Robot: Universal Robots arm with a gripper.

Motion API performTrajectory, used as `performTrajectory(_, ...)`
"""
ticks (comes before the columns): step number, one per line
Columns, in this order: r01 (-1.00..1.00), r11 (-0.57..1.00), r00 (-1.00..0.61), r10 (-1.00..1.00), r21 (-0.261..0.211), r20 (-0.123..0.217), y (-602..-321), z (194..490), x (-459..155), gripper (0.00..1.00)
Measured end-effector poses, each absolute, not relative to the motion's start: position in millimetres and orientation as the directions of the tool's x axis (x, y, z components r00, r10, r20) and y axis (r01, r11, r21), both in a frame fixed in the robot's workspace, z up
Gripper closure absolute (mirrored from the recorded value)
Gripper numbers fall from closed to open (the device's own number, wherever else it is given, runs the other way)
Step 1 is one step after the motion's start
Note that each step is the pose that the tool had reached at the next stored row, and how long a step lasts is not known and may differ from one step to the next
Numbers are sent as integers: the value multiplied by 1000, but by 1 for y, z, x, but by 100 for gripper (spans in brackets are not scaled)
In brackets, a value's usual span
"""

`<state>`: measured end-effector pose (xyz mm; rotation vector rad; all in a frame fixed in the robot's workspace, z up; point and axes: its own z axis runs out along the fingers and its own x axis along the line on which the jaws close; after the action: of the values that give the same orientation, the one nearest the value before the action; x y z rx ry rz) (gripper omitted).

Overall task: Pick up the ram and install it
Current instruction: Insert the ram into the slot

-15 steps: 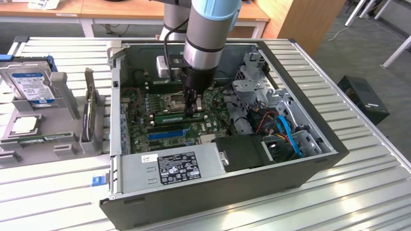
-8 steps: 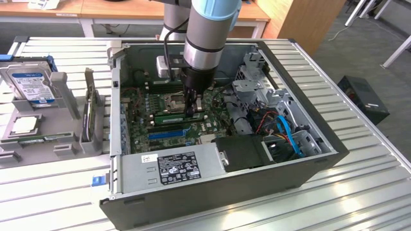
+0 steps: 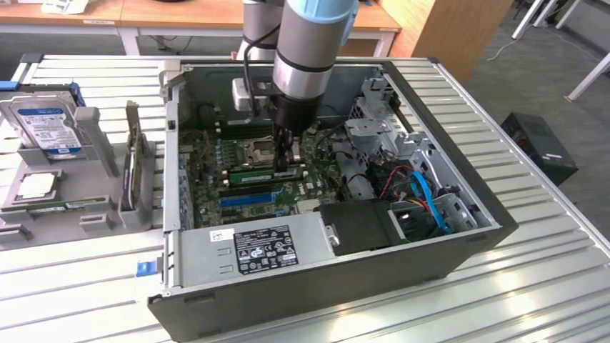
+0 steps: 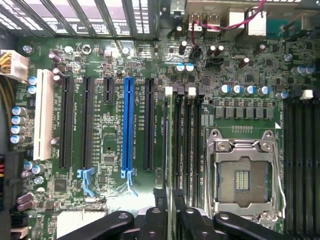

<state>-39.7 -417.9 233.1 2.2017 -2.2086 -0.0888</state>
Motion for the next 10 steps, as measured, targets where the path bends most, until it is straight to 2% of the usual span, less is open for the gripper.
performTrajectory(10,-998,2,-4,-1000,56,-25,-418,257,-40,81)
